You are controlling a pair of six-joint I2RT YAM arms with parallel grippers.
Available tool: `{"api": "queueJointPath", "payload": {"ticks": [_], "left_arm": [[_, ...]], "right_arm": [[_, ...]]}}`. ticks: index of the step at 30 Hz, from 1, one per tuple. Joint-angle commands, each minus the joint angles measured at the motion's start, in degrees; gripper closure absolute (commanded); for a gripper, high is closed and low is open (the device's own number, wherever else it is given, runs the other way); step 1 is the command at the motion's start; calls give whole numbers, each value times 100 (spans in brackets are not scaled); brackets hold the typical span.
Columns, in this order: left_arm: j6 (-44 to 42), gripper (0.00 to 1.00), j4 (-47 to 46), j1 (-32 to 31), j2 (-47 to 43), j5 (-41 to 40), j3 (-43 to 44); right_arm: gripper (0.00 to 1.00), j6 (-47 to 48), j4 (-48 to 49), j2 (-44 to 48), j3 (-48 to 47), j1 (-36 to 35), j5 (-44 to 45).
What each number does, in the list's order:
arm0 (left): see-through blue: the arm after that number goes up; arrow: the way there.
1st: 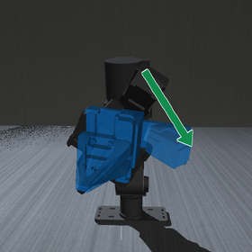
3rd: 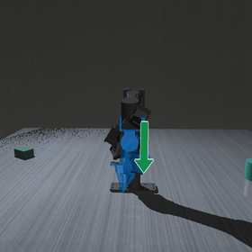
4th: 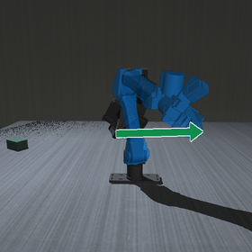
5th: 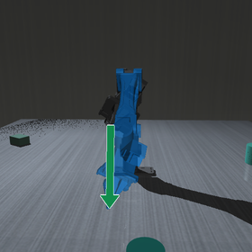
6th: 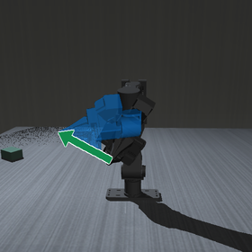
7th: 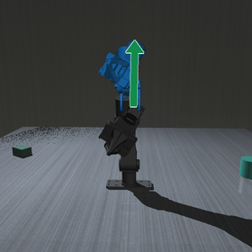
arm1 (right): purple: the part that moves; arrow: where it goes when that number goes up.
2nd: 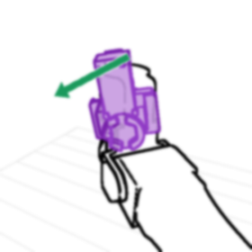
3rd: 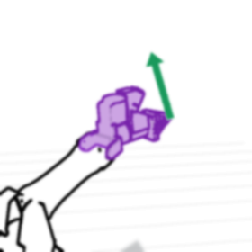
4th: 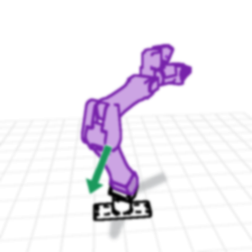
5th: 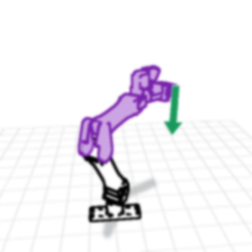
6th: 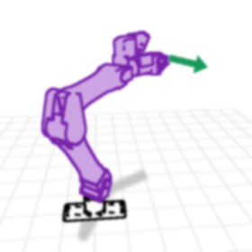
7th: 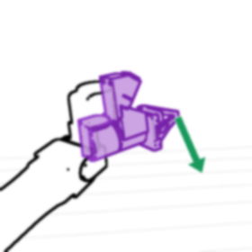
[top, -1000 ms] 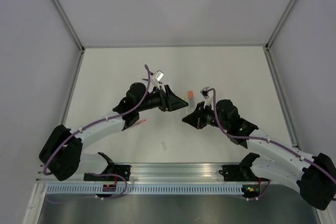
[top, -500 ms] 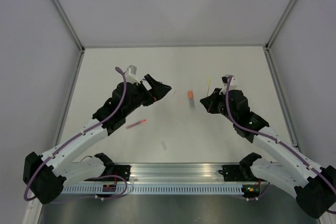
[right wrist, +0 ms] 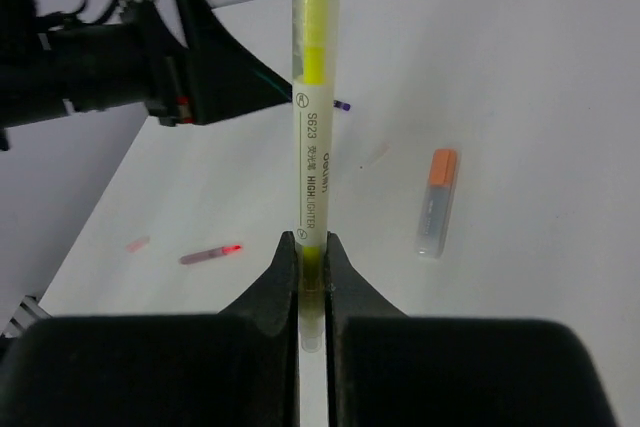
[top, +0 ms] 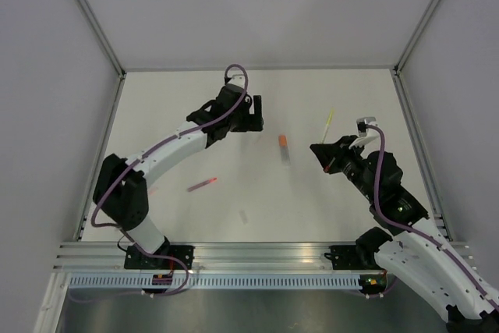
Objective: Insert the pens into the pen caps
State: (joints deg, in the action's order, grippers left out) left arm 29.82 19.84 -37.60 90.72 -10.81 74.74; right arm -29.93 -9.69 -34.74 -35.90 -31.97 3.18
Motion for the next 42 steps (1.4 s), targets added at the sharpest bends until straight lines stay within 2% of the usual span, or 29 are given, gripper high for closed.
{"api": "queueJointPath", "payload": {"ticks": [1,2,3,4,6,9,14,22,28,42], "left_arm": [[-1162,7,100,69,718,517,460],[-1337,10,56,121,1059,710,584],[-1522,15,21,226,1558,1025,1099],[-1523,15,20,227,1563,1028,1104],[-1681,21,90,288,1904,1239,1401],[-1787,28,327,385,2546,1397,2112],[-1787,37,443,666,3188,1861,2387],[-2156,38,267,719,3575,2714,2405],[-2174,40,372,719,3909,2978,2519],[-2534,41,442,597,3839,3726,2212]], "right_arm": [[100,146,82,99,92,33,-291],[100,172,82,90,92,33,-292],[100,207,73,125,92,33,-300],[100,207,73,126,92,33,-300],[100,233,99,178,109,33,-449],[100,277,99,248,110,33,-511],[100,269,91,292,83,24,-686],[100,295,64,442,74,33,-661],[100,304,64,389,83,32,-687],[100,321,108,178,83,33,-757]]}}
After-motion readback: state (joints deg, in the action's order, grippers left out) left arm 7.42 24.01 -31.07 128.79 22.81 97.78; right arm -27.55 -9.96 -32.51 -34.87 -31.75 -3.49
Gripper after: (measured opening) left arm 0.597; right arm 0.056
